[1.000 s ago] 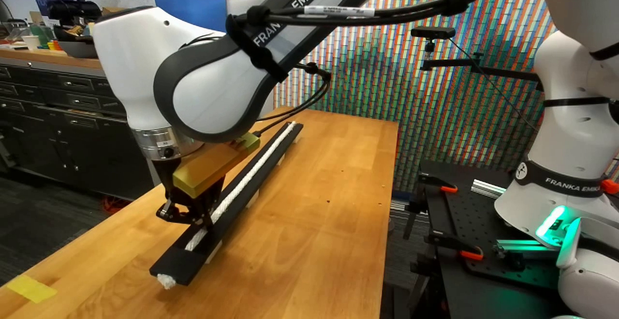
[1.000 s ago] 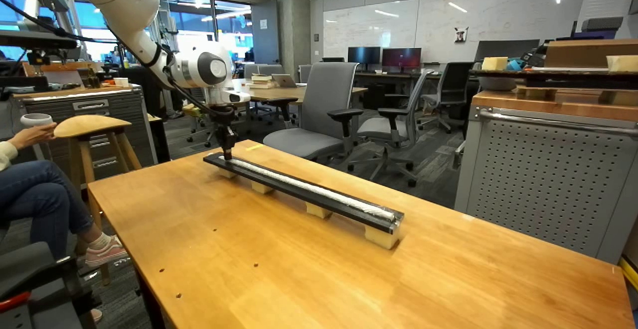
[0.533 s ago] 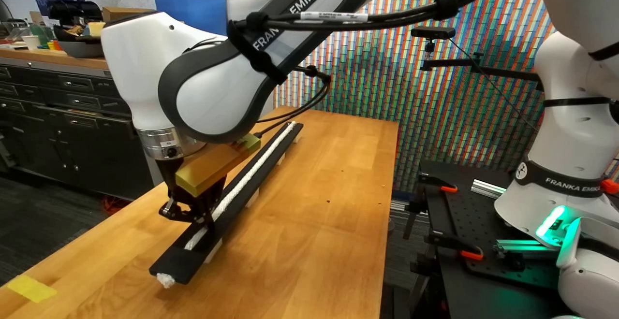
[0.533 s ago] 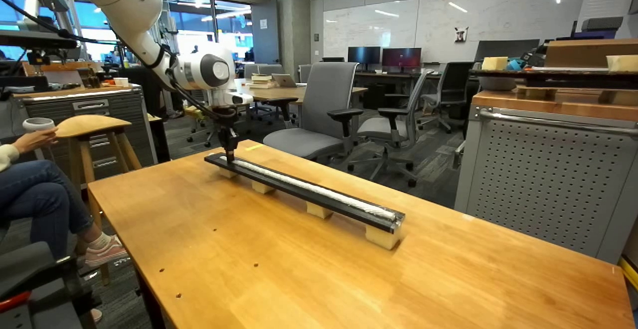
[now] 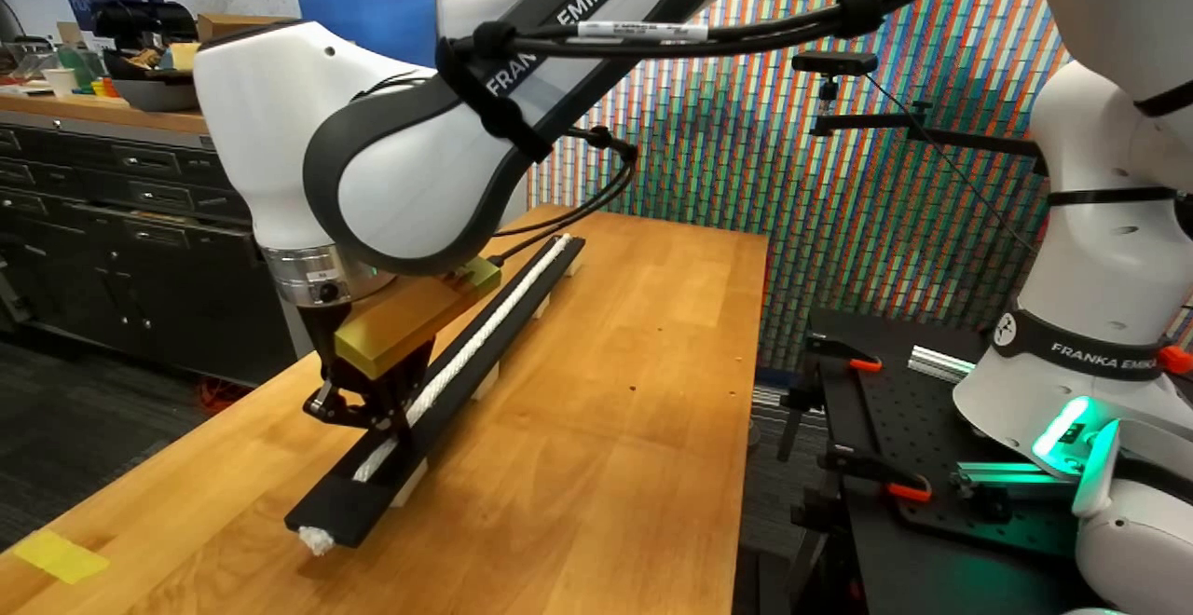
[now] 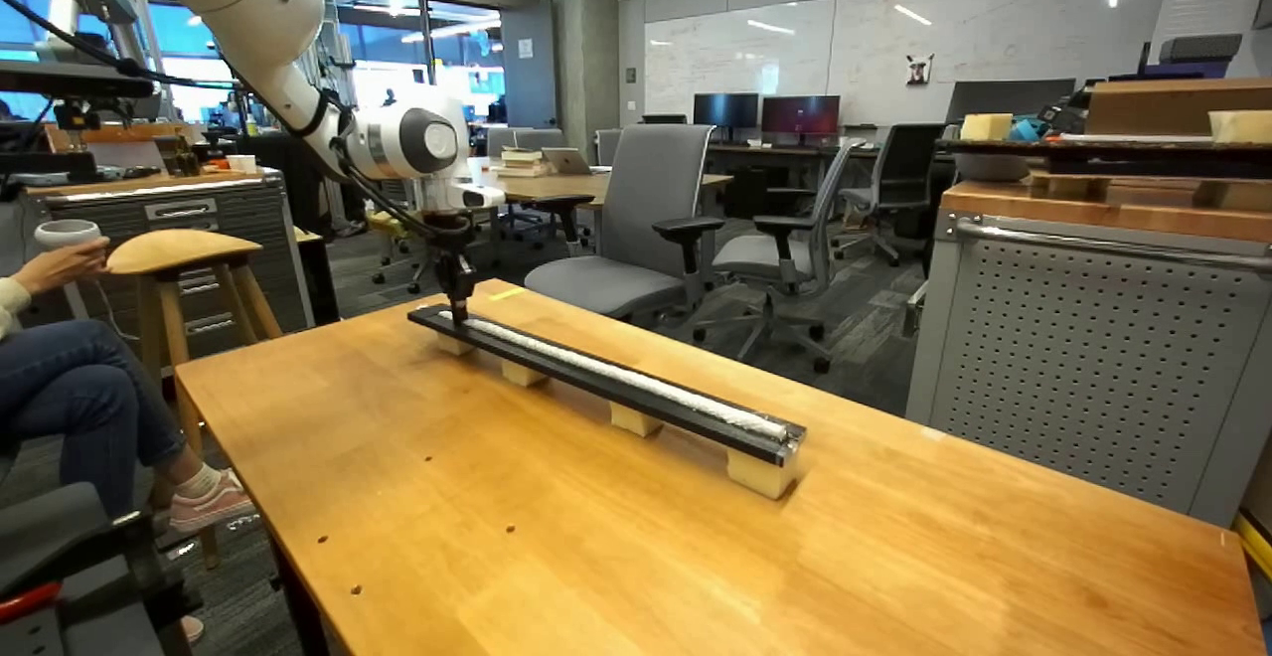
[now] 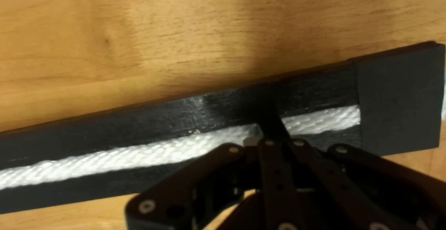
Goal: Fit the rope along the center of the black object
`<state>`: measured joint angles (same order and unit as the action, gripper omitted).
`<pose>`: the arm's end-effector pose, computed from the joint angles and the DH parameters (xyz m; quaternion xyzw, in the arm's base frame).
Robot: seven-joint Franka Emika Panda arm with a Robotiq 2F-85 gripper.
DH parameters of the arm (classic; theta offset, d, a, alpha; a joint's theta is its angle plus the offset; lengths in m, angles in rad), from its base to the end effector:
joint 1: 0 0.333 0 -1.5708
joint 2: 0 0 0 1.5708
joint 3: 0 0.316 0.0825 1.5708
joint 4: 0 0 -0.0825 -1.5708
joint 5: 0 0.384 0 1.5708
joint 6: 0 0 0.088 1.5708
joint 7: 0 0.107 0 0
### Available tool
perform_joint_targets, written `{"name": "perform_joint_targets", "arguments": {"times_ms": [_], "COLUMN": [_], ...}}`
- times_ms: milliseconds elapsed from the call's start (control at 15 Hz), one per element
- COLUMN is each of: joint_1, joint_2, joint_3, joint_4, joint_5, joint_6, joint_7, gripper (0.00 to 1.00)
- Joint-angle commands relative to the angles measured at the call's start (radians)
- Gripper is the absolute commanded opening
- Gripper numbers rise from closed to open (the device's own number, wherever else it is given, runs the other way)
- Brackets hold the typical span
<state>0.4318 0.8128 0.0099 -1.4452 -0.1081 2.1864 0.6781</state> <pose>0.6492 0.3012 0.1976 0.9948 -0.0866 -0.0093 0.0523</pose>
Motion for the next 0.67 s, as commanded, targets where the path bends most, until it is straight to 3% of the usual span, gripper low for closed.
{"name": "perform_joint_targets", "arguments": {"times_ms": [0,600], "joint_1": [0.002,-0.023], "joint_2": [-0.010,-0.048], "joint_3": [-0.013,-0.038], "joint_4": [-0.013,-0.069], "joint_5": [-0.009,-0.006], "joint_6": [0.024,0.057], "joint_7": [0.028,0.065], "gripper": [0.00,0.00]}}
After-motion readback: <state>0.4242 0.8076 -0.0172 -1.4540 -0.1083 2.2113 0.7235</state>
